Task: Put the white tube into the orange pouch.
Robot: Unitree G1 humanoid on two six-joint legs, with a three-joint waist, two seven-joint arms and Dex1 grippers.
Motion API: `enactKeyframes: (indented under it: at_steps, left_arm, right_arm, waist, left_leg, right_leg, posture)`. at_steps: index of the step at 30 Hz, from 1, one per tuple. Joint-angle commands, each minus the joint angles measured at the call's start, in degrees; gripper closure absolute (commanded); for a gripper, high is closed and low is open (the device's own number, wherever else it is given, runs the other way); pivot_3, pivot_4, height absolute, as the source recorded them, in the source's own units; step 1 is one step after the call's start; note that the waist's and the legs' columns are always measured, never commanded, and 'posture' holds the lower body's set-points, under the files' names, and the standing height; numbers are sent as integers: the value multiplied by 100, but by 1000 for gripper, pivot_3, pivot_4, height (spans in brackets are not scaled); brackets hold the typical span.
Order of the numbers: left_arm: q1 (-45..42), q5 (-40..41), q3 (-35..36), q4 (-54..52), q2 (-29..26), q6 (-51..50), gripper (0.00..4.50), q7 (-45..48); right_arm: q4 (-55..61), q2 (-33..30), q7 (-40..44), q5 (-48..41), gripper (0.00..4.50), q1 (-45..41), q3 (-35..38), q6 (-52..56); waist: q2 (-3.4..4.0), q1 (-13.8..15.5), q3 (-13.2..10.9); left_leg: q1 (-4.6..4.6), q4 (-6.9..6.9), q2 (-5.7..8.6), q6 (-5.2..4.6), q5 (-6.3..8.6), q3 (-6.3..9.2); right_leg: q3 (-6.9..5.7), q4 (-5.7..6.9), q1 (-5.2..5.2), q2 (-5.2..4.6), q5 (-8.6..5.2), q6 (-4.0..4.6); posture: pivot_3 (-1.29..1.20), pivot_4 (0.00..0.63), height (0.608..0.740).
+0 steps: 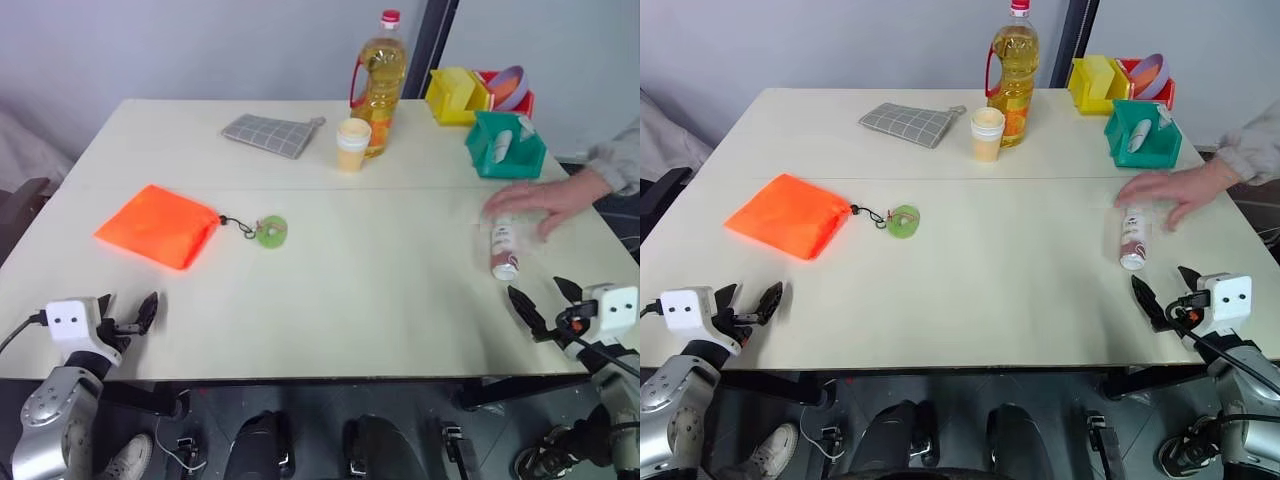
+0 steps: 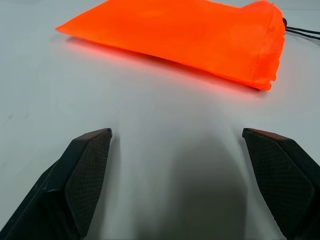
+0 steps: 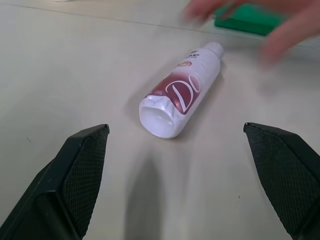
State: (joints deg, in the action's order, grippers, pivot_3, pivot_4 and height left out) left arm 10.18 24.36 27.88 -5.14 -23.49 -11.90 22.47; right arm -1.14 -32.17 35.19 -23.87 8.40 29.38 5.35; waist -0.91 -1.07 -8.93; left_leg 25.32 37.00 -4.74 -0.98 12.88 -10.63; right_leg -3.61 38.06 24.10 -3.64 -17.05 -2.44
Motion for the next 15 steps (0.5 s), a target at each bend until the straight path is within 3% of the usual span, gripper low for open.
enactKeyframes:
  at_steps: [1,15]
  left_arm:
    - [-39,59,139,-144,-78,93,0,23]
    - [-81,71,114,-250,-76,47,0,44]
  right_arm:
    - [292,48,-46,-104,28,-2,25,11]
    - [447,72,-37,-154,28,-74,-45,144]
  waist:
    - [0,0,0]
    - [0,0,0]
  left_leg:
    - [0,0,0,0,0,0]
    - [0,1,0,0,0,-1]
  right_leg:
    - [0,0,0,0,0,0]
    - [-1,0,-3,1,0,-1]
  posture:
    - [0,150,740]
    - [0,150,740]
